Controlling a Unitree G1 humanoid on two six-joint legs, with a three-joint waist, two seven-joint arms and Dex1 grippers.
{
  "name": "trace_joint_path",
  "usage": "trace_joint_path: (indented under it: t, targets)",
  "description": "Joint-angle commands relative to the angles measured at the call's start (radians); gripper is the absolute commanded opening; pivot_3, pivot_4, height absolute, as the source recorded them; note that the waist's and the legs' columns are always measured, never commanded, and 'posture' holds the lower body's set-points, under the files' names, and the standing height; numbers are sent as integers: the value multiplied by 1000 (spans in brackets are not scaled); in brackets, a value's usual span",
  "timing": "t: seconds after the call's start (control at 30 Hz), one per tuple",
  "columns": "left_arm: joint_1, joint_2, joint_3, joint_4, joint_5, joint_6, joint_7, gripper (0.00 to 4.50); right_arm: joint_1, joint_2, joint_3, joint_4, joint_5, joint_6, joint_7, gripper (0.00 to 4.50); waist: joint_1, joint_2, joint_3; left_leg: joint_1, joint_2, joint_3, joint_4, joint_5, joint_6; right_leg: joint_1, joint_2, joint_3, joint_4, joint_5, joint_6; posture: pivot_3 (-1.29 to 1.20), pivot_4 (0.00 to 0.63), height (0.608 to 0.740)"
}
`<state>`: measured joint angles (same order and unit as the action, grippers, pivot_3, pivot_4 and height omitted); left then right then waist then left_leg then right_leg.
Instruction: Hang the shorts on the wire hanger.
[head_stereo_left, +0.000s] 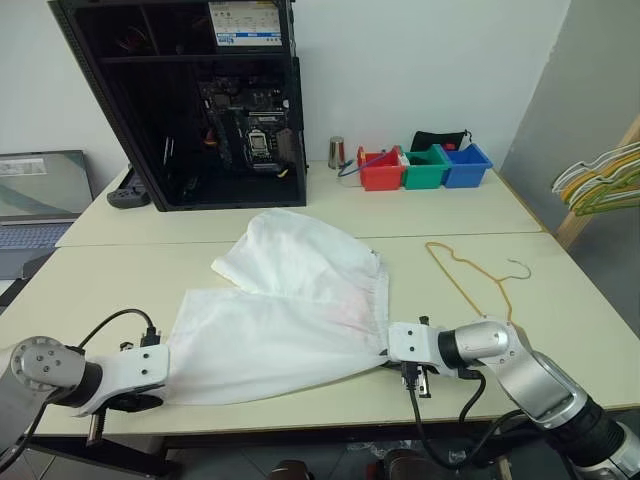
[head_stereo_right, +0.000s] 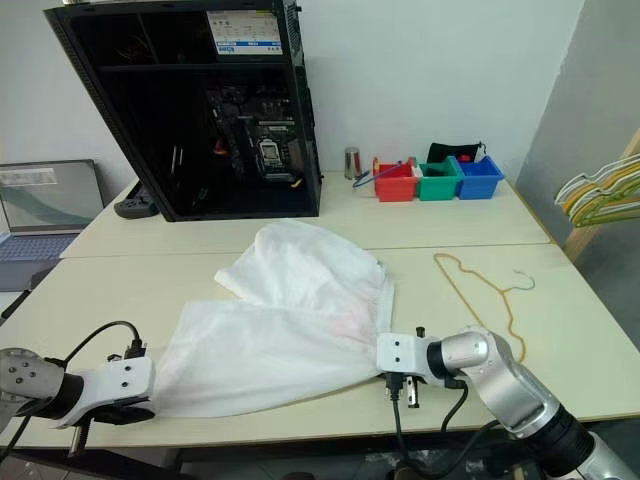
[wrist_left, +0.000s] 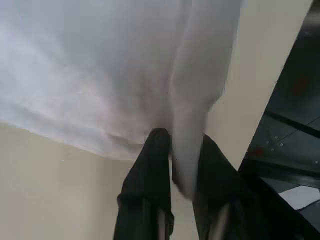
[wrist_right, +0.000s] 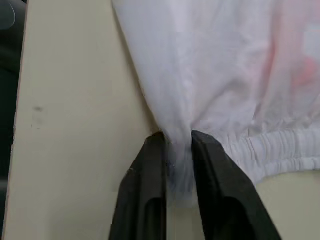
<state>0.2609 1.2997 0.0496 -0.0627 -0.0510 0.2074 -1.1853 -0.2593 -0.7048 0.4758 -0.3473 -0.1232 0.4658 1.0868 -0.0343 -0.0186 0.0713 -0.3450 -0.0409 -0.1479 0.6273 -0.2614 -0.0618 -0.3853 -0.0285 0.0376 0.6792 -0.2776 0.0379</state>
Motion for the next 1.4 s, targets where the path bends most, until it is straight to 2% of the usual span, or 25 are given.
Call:
trace_joint_path:
  t: [0.03, 0.07, 0.1, 0.23, 0.43, 0.5, 0.6, 0.67, 0.77, 0.83, 0.93, 1.03, 1.13, 1.3, 1.4]
  targets:
    - [-40, 0, 4, 13, 11, -13, -13, 1582, -21, -21, -30, -40, 31, -1, 23, 1781, 1, 0, 0, 0, 0, 0, 0, 0, 0, 0, 0, 0, 0, 0, 0, -35, 16, 740]
    - [-43, 5, 5, 14, 7, -15, -26, 1714, -22, -33, -36, -51, 39, -1, 32, 1937, 1, 0, 0, 0, 0, 0, 0, 0, 0, 0, 0, 0, 0, 0, 0, -38, 12, 740]
    - [-46, 16, 11, 9, -8, -15, -56, 2015, -21, -51, -48, -72, 59, 11, 52, 2304, 1, 0, 0, 0, 1, 0, 0, 0, 0, 0, 1, 0, 0, 0, -1, -42, 11, 740]
    - [-79, 56, 17, -22, -71, -14, -185, 2855, -1, -133, -106, -148, 111, 45, 93, 3265, -1, -1, -1, 0, 1, 0, 1, 0, 0, 0, 1, 0, 0, -1, -1, -68, 0, 740]
    - [-284, 30, -47, -63, -150, 27, -320, 4094, 43, -237, -229, -274, 179, 152, 85, 4500, -4, -1, -1, -1, 1, 3, 1, 0, 0, 0, 1, -1, 0, -1, -1, -128, 0, 740]
    - [-376, -1, -76, -80, -185, 77, -345, 4454, 56, -261, -276, -304, 215, 202, 83, 4500, -18, -1, -1, -1, 1, 6, 1, 0, 0, 0, 2, 0, 0, -1, -1, -168, 0, 740]
    - [-584, -94, -129, -91, -266, 180, -385, 4454, 64, -284, -382, -367, 301, 340, 77, 4500, -38, -1, 0, -1, 2, 13, 2, 0, 0, 0, 3, 2, 0, 0, 1, -226, 0, 740]
    - [-799, -303, -152, -35, -320, 286, -266, 4454, 8, -220, -468, -340, 330, 541, -21, 4500, -47, -1, -1, -2, 3, 13, 3, 0, 0, 1, 5, 1, 0, 2, 4, -257, 0, 740]
    - [-935, -514, -169, 5, -309, 334, -105, 4454, -39, -173, -536, -237, 282, 658, -169, 4500, -72, -6, -3, -2, 4, 15, 7, 0, 0, 6, 6, 0, -2, 4, 7, -295, 0, 740]
    - [-958, -588, -197, -4, -284, 339, -52, 4454, -34, -183, -569, -185, 267, 671, -214, 4500, -101, -7, -5, -2, 4, 15, 10, 0, 0, 8, 5, 3, -3, 5, 8, -315, 0, 740]
    - [-970, -693, -259, 23, -208, 246, 33, 4454, -22, -180, -619, -100, 264, 712, -284, 4500, -144, -5, -6, -4, 4, 17, 11, -1, 2, 6, 4, 7, -6, 4, 8, -341, 0, 740]
    - [-986, -782, -282, 53, -190, 234, 91, 4454, -3, -183, -641, -38, 262, 718, -328, 4500, -184, -4, -6, -5, 8, 17, 12, -4, 4, 6, 1, 9, -7, 4, 8, -367, 0, 740]
    - [-976, -868, -304, 65, -204, 239, 123, 4454, -25, -141, -636, 52, 279, 751, -369, 4500, -215, -4, -6, -9, 7, 16, 17, -6, 5, 5, 1, 7, -7, 4, 8, -379, 2, 740]
    - [-906, -902, -329, 23, -192, 248, 154, 4454, -88, -88, -571, 155, 281, 701, -401, 4500, -270, 4, -10, -9, 7, 18, 17, -6, 6, 6, 1, 8, -10, 5, 10, -376, 10, 740]
    - [-870, -902, -326, -8, -201, 277, 173, 4454, -134, -70, -522, 224, 272, 655, -407, 4500, -286, 6, -10, -10, 9, 18, 17, -7, 7, 6, 5, 7, -11, 4, 11, -363, 13, 740]
